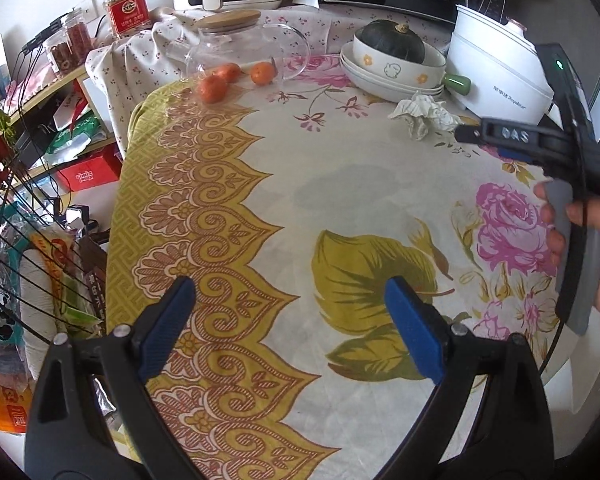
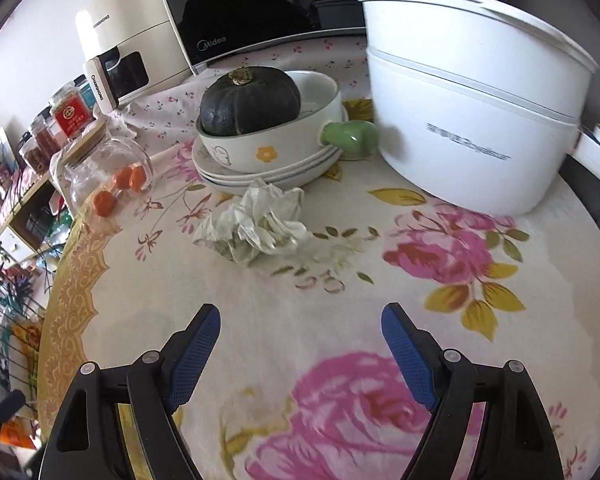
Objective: Collect trash
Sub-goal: 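Grasp the crumpled white tissue with the right tool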
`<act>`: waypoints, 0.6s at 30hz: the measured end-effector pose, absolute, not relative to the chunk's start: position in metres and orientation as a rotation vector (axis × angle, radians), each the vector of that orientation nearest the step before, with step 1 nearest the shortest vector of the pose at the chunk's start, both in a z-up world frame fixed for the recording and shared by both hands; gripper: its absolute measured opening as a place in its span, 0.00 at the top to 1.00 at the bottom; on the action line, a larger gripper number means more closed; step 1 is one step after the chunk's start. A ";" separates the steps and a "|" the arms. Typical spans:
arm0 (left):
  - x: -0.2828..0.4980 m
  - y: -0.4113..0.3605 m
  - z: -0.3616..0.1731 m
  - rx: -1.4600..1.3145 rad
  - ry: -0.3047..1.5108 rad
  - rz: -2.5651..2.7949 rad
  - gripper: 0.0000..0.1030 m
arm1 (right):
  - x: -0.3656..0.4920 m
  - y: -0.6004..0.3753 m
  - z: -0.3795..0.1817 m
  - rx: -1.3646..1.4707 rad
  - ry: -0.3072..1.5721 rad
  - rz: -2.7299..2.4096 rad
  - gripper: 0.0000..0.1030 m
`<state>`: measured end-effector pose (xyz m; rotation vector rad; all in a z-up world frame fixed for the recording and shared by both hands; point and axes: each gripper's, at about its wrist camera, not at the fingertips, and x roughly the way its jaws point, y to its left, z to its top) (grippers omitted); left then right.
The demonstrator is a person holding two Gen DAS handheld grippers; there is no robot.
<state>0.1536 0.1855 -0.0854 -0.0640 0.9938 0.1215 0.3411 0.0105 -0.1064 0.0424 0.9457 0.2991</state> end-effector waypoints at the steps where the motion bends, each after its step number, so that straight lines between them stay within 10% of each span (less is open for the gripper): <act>1: 0.154 0.186 -0.086 -0.064 0.999 0.112 0.07 | 0.349 0.017 -0.109 0.054 0.943 0.306 0.18; 10: 0.160 0.184 -0.092 -0.036 1.016 0.084 0.07 | 0.405 0.042 -0.138 0.175 0.973 0.286 0.20; 13: 0.161 0.185 -0.094 -0.048 1.023 0.081 0.07 | 0.402 0.041 -0.139 0.180 0.945 0.319 0.49; 18: 0.157 0.184 -0.091 -0.074 1.022 0.078 0.07 | 0.380 0.037 -0.126 0.147 0.927 0.385 0.59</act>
